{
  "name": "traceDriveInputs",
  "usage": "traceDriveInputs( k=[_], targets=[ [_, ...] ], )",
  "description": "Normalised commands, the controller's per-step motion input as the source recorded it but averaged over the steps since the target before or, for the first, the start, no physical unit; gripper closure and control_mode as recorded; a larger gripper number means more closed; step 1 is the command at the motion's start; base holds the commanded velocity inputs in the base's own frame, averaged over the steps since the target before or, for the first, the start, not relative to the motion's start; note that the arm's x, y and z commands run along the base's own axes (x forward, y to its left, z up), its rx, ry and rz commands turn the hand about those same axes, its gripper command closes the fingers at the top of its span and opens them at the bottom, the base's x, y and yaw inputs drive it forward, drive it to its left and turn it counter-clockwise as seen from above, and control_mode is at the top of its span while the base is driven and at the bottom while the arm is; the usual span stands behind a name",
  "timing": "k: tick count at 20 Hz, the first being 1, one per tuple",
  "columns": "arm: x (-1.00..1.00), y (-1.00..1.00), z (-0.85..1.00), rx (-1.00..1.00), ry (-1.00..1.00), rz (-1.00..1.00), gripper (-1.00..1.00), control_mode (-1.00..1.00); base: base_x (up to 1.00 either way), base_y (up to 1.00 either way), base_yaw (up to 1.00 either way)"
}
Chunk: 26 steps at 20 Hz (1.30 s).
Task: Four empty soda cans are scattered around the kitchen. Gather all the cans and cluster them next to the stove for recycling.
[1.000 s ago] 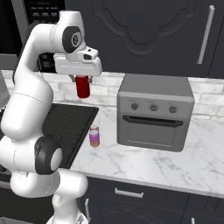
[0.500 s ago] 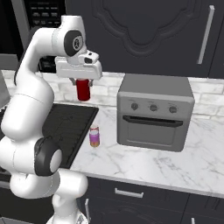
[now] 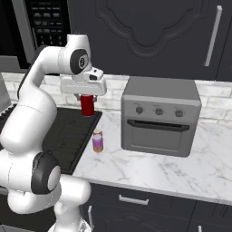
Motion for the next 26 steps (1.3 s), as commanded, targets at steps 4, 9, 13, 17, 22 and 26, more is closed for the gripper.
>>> traceDriveInputs(
  k=[4, 9, 13, 17, 22, 26],
  targets=[
    [0.0, 0.0, -0.44, 0.0, 0.0, 0.0, 1.0, -1.0, 0.0, 0.0, 0.0],
    [-0.01, 0.0, -0.49, 0.0, 0.0, 0.0, 1.0, -1.0, 0.0, 0.0, 0.0],
    [0.0, 0.0, -0.43, 0.0, 0.0, 0.0, 1.0, -1.0, 0.0, 0.0, 0.0],
    [0.0, 0.0, -0.37, 0.0, 0.0, 0.0, 1.0, -1.0, 0.0, 0.0, 0.0],
    [0.0, 0.0, -0.44, 0.0, 0.0, 0.0, 1.0, -1.0, 0.0, 0.0, 0.0],
    [0.0, 0.0, -0.42, 0.0, 0.0, 0.0, 1.0, -1.0, 0.0, 0.0, 0.0]
  ],
)
